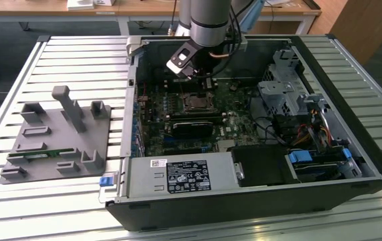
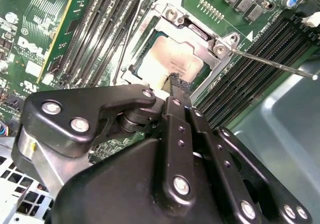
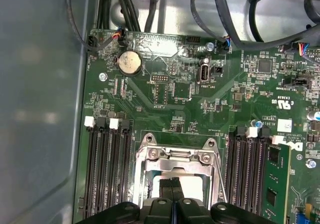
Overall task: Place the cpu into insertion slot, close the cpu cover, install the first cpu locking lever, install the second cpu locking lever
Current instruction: 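Install the first cpu locking lever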
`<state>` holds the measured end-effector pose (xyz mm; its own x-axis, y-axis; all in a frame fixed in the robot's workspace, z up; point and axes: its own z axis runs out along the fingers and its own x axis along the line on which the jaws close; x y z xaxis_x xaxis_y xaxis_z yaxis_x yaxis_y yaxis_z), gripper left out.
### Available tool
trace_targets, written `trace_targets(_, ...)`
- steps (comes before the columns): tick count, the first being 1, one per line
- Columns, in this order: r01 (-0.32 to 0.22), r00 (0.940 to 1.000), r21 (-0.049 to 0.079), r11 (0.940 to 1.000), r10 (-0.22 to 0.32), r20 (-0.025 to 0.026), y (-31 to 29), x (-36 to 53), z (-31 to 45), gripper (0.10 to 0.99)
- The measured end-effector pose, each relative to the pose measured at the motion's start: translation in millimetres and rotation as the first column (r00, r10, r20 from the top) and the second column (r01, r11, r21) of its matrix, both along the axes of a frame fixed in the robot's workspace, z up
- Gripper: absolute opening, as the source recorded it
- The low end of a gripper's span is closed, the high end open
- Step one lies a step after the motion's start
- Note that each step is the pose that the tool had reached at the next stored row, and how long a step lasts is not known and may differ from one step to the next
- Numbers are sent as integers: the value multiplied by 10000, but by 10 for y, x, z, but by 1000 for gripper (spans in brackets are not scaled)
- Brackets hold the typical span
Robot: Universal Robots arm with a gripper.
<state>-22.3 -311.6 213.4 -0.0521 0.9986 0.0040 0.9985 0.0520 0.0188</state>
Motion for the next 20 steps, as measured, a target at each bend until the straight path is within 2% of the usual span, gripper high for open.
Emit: trace_targets(20,1,10000,-2,10000,-1,0,0,0,120,106)
